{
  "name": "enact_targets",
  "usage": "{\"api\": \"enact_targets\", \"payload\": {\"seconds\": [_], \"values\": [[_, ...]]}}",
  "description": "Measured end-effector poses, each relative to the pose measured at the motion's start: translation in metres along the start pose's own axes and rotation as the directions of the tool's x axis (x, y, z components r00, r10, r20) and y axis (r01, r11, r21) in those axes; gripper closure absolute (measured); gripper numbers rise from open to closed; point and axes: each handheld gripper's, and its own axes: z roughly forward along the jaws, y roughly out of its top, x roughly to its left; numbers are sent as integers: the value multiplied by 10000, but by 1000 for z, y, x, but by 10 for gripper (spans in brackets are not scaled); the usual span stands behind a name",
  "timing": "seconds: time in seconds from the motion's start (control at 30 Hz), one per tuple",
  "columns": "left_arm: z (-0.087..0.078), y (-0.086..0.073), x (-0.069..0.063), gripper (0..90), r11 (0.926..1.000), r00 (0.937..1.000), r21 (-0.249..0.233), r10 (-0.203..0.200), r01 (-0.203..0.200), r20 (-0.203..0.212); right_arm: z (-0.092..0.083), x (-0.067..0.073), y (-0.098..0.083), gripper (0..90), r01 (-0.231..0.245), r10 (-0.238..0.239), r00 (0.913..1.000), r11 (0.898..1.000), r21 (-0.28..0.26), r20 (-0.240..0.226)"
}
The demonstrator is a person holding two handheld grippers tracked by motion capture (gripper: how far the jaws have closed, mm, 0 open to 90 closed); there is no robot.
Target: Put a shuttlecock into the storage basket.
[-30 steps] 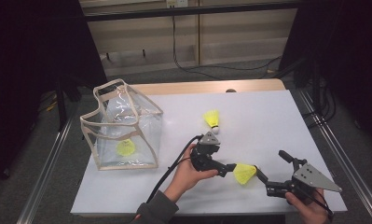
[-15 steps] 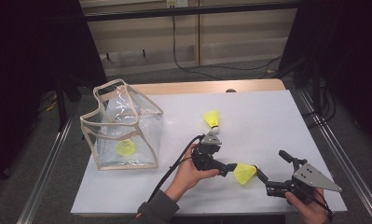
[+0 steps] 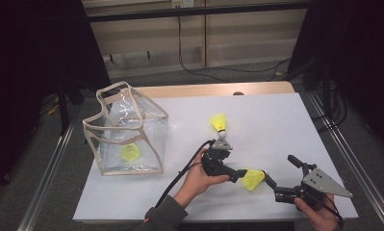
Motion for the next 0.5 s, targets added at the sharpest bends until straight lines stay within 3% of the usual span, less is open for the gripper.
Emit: {"api": "enact_targets", "payload": {"seconds": [0.5], "values": [[6,4,0,101,9998,9998,71,198,-197,-77,0,0,0,9,32,-32,10000,10000,-17,-34]]}}
